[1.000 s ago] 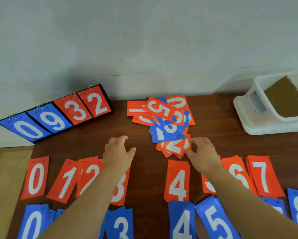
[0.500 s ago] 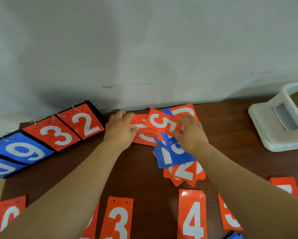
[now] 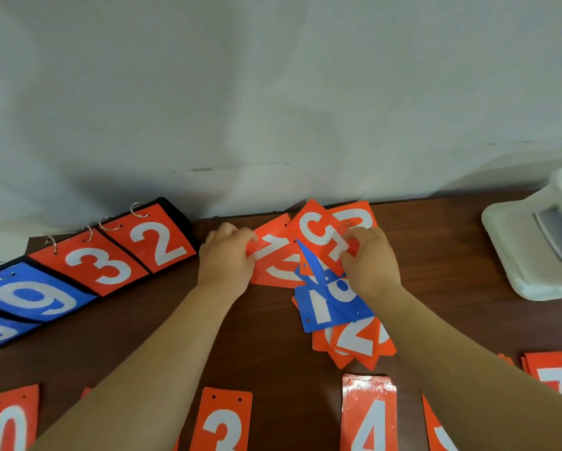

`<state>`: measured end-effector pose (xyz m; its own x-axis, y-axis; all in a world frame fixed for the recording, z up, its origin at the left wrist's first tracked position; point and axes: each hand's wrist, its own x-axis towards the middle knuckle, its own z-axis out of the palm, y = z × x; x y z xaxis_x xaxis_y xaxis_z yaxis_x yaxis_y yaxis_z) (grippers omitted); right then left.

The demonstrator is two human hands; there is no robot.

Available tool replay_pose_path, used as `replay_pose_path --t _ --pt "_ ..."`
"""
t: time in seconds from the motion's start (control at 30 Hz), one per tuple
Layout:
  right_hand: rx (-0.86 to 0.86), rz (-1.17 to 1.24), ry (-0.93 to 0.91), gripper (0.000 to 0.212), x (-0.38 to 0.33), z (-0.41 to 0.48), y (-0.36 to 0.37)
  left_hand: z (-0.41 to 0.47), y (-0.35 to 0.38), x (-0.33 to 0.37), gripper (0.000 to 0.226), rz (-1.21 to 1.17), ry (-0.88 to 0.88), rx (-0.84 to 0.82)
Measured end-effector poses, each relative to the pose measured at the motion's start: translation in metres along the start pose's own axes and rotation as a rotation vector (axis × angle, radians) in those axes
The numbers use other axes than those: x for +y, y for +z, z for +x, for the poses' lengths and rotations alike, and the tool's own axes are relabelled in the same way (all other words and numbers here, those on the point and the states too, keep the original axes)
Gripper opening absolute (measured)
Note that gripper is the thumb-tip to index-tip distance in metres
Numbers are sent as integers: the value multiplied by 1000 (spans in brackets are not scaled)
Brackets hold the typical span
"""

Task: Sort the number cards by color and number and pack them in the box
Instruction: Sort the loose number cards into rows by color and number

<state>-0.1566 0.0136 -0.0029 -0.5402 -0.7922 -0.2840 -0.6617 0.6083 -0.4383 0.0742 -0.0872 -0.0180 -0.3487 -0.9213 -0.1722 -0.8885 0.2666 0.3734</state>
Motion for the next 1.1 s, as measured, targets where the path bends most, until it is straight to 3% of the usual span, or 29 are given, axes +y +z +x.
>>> replay_pose_path --t 0.2,0.3,0.4,0.6,0.8,0.97,1.1 --pt "113 516 164 27 32 -63 -27 -71 -31 9 23 -392 -271 43" --pt "95 696 202 21 55 -114 -36 -138 -44 21 20 -621 -438 117" --pt "42 818 240 21 75 -166 -48 -204 -42 36 23 -705 -539 103" --pt "-12 817 101 24 108 -257 -93 -319 -43 78 36 -702 -427 114" --pt "-162 621 -201 33 143 -320 -136 -417 -39 139 33 -744 -382 179" --pt "-261 511 -347 29 164 -366 -146 -476 -20 183 28 -802 -334 104" --pt "-266 504 -362 22 168 -389 -141 -511 -10 199 36 -895 -336 51"
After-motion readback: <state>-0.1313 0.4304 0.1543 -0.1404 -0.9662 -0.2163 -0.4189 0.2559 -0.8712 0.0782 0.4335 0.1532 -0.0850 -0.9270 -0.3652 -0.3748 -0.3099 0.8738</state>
